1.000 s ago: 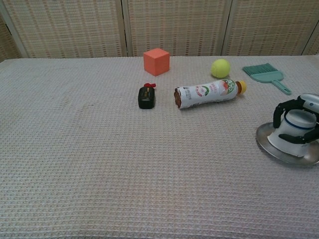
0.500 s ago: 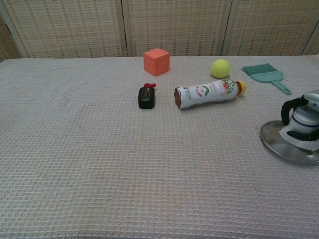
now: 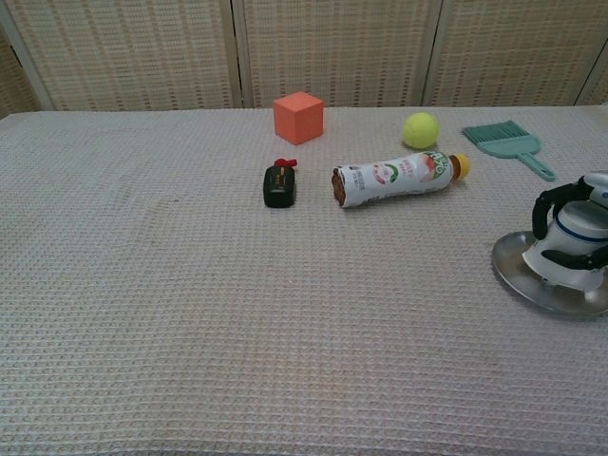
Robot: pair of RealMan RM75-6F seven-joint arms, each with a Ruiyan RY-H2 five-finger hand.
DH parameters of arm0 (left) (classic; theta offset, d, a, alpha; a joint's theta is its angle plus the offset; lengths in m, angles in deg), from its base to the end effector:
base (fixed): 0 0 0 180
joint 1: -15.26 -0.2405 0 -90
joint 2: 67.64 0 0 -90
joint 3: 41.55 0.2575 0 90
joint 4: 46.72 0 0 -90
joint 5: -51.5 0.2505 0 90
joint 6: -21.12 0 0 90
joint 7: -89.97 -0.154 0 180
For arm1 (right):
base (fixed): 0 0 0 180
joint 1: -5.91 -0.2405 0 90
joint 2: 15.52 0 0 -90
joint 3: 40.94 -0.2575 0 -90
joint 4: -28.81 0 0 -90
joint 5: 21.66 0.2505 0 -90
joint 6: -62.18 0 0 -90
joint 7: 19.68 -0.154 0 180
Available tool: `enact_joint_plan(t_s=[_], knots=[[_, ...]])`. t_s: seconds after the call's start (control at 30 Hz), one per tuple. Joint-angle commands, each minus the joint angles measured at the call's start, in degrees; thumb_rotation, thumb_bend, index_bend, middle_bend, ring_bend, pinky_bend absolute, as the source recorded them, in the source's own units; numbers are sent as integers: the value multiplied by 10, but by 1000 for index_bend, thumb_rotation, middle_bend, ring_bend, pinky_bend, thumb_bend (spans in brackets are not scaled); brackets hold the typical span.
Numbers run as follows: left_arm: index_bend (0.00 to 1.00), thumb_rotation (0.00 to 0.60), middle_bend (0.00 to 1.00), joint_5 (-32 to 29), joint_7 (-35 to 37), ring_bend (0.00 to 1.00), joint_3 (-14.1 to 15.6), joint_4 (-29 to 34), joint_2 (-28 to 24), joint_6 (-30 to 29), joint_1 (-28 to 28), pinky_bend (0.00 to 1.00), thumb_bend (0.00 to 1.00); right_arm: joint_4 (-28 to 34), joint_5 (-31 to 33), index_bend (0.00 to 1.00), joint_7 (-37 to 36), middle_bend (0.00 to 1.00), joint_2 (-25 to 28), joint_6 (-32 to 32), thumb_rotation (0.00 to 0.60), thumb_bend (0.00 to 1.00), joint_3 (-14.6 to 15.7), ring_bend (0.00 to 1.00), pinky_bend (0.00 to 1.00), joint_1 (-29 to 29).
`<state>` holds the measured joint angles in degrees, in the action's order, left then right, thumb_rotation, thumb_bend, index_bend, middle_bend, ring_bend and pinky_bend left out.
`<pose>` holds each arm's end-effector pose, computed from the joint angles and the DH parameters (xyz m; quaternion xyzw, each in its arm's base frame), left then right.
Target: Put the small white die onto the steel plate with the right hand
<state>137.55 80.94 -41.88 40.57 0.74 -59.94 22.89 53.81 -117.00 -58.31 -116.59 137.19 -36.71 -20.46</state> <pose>-0.3381 0.2000 0.0905 -0.6570 -0.3501 -0.3188 0.5867 -0.3664 -0.3354 -0.0014 0.7151 -0.3682 0.4203 0.4199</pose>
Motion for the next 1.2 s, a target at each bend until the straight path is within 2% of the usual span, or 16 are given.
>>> enact_joint_plan(t_s=[0.03,0.37,0.47,0.53,0.7,0.83,0.93,1.03,1.2], knots=[[348,600,537,1,-1,474,0,-1,0,0,0,216,367,-70,13,650,52,536,-37,2,600,277,-14,520,845,5],[348,600,537,0,-2,474,1,0,1,2,1,216,367,-41,0,650,-67,536,-28,12,600,276,2,519,844,7],[348,600,537,1,-3,475,1,0,0,0,0,216,367,-2,-7,650,-159,536,-9,-5,600,276,16,513,844,4],[348,600,538,0,-2,475,1,0,0,1,0,216,368,8,-6,650,-182,536,-3,-8,600,276,15,511,844,2],[348,600,538,1,-2,475,1,-1,0,1,0,216,368,-27,1,650,-120,536,-16,8,600,277,3,511,844,5],[348,600,538,1,-2,475,1,-1,0,1,0,216,368,-39,6,649,-101,536,-23,17,600,276,-2,510,844,7],[348,600,538,1,-3,475,2,-1,0,2,1,216,367,-63,17,650,-49,536,-28,63,600,277,-22,503,844,11],[348,600,538,-1,-2,474,1,0,0,3,0,216,366,-76,35,650,-10,536,-31,84,600,277,-42,495,843,17],[348,600,538,0,-3,475,2,-1,1,4,1,216,367,-92,58,649,23,536,-31,52,600,278,-58,493,842,23]])
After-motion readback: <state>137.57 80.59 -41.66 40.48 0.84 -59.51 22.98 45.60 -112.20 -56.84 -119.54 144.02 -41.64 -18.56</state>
